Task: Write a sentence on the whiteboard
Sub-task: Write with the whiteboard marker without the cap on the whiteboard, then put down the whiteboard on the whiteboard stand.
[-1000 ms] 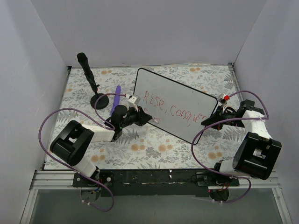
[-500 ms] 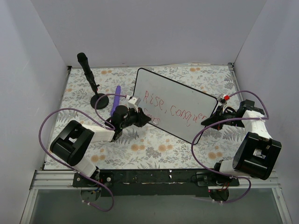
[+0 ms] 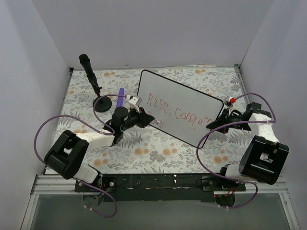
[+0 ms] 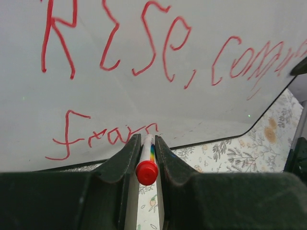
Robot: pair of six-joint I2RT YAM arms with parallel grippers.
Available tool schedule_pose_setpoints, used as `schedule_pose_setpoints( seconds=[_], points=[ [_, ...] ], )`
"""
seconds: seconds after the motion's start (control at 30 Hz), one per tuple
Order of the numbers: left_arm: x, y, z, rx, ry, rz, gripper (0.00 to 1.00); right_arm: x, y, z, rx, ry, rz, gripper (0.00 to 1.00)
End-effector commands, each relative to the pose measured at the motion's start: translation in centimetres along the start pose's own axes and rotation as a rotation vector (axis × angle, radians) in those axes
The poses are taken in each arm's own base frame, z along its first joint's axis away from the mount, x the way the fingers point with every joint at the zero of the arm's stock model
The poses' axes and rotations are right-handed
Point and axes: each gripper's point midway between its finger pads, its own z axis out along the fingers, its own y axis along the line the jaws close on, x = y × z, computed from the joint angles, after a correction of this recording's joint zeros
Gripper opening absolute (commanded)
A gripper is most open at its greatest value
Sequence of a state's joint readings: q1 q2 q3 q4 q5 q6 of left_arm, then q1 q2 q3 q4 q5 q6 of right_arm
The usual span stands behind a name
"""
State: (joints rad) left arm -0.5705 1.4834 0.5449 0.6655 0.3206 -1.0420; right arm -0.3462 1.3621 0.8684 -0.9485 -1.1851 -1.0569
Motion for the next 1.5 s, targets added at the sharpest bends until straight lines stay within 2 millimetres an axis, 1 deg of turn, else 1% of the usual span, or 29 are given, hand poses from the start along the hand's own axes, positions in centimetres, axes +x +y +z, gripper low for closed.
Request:
schedule_pose_setpoints(
  seconds=[0.0,0.03,0.07,0.13,0.17,0.23,0.27,0.33,0.37,0.4,0.43,0.47,0.5,0.57,0.6,0.63,0.67,0.7,0.73,0.77,0.8,0.83,0.9,0.97,1.0,1.03,1.13,1.3,1.47],
  points=[
    [-3.3,-3.1,-1.8,0.108,-0.06,0.066,0.0,0.6,-0.5,-0.1,0.029,0.054,-0.085,0.01],
    [-4.4,-3.9,-2.6,0.122,-0.084,0.087,0.0,0.6,-0.5,-0.1,0.028,0.054,-0.084,0.01],
    [-4.1,-3.9,-3.0,0.111,-0.061,0.084,0.0,0.7,-0.5,-0.1,0.027,0.053,-0.084,0.01],
    [-4.8,-4.4,-3.9,0.11,-0.068,0.101,0.0,0.6,-0.5,-0.1,0.027,0.052,-0.085,0.01],
    [-5.5,-4.7,-4.7,0.103,-0.078,0.109,0.0,0.6,-0.5,-0.1,0.026,0.052,-0.084,0.01],
    [-6.5,-5.1,-5.5,0.097,-0.097,0.116,0.0,0.5,-0.4,-0.1,0.025,0.049,-0.088,0.01],
    [-7.2,-5.5,-6.2,0.094,-0.117,0.121,0.0,0.5,-0.4,-0.1,0.025,0.049,-0.087,0.01],
    [-8.4,-5.7,-6.9,0.084,-0.146,0.123,0.0,0.5,-0.3,-0.2,0.027,0.05,-0.09,0.01],
    [-8.7,-5.7,-7.1,0.074,-0.149,0.12,0.0,0.4,-0.3,-0.2,0.027,0.05,-0.094,0.01],
    [-9.4,-6.0,-7.6,0.075,-0.17,0.126,0.0,0.3,-0.3,-0.2,0.028,0.047,-0.098,0.01],
    [-10.1,-6.2,-7.9,0.069,-0.184,0.129,0.0,0.1,-0.2,-0.3,0.031,0.046,-0.107,0.01],
    [-10.2,-6.1,-8.1,0.056,-0.181,0.128,0.0,-0.2,-0.2,-0.4,0.035,0.044,-0.116,0.01],
    [-10.9,-6.2,-8.6,0.049,-0.202,0.143,0.0,-0.5,-0.3,-0.4,0.038,0.039,-0.121,0.01],
    [-11.4,-6.4,-9.2,0.037,-0.21,0.155,0.0,-1.2,0.1,-0.6,0.03,0.031,-0.118,0.01],
    [-11.6,-6.3,-9.5,0.025,-0.215,0.162,0.0,-2.1,0.0,-0.8,0.035,0.026,-0.141,0.01],
    [-12.1,-6.6,-10.1,0.025,-0.235,0.178,0.0,-2.5,0.1,-1.0,0.036,0.027,-0.147,0.01],
    [-12.2,-6.6,-10.4,0.015,-0.233,0.18,0.0,-2.9,0.3,-1.1,0.034,0.031,-0.14,0.01],
    [-12.2,-6.5,-10.7,0.007,-0.234,0.183,0.0,-3.9,0.3,-1.4,0.041,0.027,-0.163,0.01],
    [-12.7,-6.7,-11.4,0.0,-0.26,0.19,0.0,-4.4,0.5,-1.6,0.042,0.023,-0.171,0.01],
    [-12.2,-6.4,-11.5,-0.011,-0.254,0.186,0.0,-4.8,0.7,-1.6,0.038,0.016,-0.157,0.01],
    [-12.3,-6.3,-11.8,-0.017,-0.266,0.186,0.0,-5.2,0.9,-1.7,0.035,0.007,-0.155,0.01],
    [-12.2,-6.1,-12.1,-0.028,-0.277,0.183,0.0,-6.0,1.1,-1.8,0.029,-0.011,-0.164,0.01],
    [-12.0,-6.1,-12.8,-0.031,-0.306,0.174,0.0,-6.6,1.5,-1.9,0.019,-0.025,-0.147,0.01],
    [-12.1,-6.2,-13.5,-0.035,-0.327,0.17,0.0,-7.9,1.9,-2.1,0.006,-0.053,-0.156,0.01],
    [-11.8,-6.0,-13.5,-0.041,-0.324,0.166,0.0,-8.3,2.2,-2.2,0.001,-0.061,-0.145,0.01],
    [-11.9,-6.0,-13.7,-0.042,-0.33,0.169,0.0,-9.2,2.4,-2.4,-0.005,-0.078,-0.158,0.01],
    [-11.7,-5.8,-14.1,-0.055,-0.333,0.165,0.0,-10.6,3.1,-2.7,-0.014,-0.104,-0.146,0.01],
    [-11.6,-5.9,-14.5,-0.053,-0.344,0.147,0.0,-14.0,3.6,-3.4,-0.008,-0.156,-0.169,0.01],
    [-11.7,-6.0,-14.5,-0.049,-0.348,0.133,0.0,-16.7,2.7,-4.0,0.041,-0.188,-0.172,0.01]
  ],
)
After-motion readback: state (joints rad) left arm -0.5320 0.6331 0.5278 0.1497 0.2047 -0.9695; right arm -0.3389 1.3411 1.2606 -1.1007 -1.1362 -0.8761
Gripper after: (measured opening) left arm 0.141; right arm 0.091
